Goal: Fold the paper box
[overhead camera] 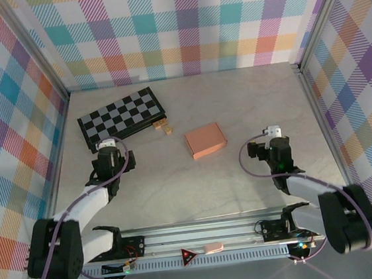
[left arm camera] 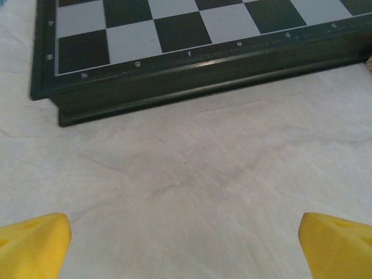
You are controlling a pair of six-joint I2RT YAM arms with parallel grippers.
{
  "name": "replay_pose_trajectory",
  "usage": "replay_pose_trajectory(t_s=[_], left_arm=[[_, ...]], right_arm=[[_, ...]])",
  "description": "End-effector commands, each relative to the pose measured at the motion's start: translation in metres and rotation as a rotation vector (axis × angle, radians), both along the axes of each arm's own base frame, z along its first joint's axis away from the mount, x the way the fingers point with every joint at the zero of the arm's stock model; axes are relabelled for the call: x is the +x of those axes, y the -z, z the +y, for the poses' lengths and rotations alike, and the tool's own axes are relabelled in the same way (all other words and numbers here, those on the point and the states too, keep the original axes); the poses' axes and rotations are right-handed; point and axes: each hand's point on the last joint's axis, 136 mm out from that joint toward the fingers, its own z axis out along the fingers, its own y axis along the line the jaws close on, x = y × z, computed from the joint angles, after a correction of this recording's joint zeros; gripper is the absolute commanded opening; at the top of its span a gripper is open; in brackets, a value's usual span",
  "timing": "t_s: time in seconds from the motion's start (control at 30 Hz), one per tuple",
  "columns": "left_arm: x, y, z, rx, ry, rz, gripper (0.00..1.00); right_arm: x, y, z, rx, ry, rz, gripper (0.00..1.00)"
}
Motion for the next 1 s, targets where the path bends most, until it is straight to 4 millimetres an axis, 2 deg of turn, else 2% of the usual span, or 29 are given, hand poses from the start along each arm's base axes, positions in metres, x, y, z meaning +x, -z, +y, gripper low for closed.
replay_pose_trajectory(t_s=[0.0,0.17,0.3,0.4,0.5,0.6,0.7,0.97], left_arm=[[0.034,-0.017,-0.011,-0.07,0.079,-0.148,1.0],[0.06,-0.015,-0.018,-0.072,0.134,-0.166,1.0],[0.07,-0.012,-0.02,-0.048,0.178,-0.183,1.0],[0.07,0.0,-0.013,-0.059,0.148,-0.219,1.0],[0.068,0.005,-0.014,-0.055,0.157,-0.224,1.0],[0.069,0.004,-0.014,-0.054,0.155,-0.227,1.0],[0.069,0.004,-0.014,-0.057,0.155,-0.228,1.0],[0.069,0.004,-0.014,-0.056,0.154,-0.227,1.0]], right_arm=[[0.032,-0.04,0.017,0.035,-0.097,-0.154,0.99],[0.043,-0.04,0.006,0.046,-0.116,-0.178,0.99],[0.045,-0.033,-0.002,0.084,-0.107,-0.192,0.99],[0.048,-0.023,-0.003,0.084,-0.104,-0.186,0.99],[0.052,-0.017,-0.002,0.083,-0.107,-0.187,0.99],[0.059,-0.012,0.001,0.081,-0.125,-0.138,0.99],[0.071,-0.005,-0.007,0.096,-0.072,-0.053,0.99],[0.071,-0.006,-0.011,0.118,-0.075,-0.059,0.99]])
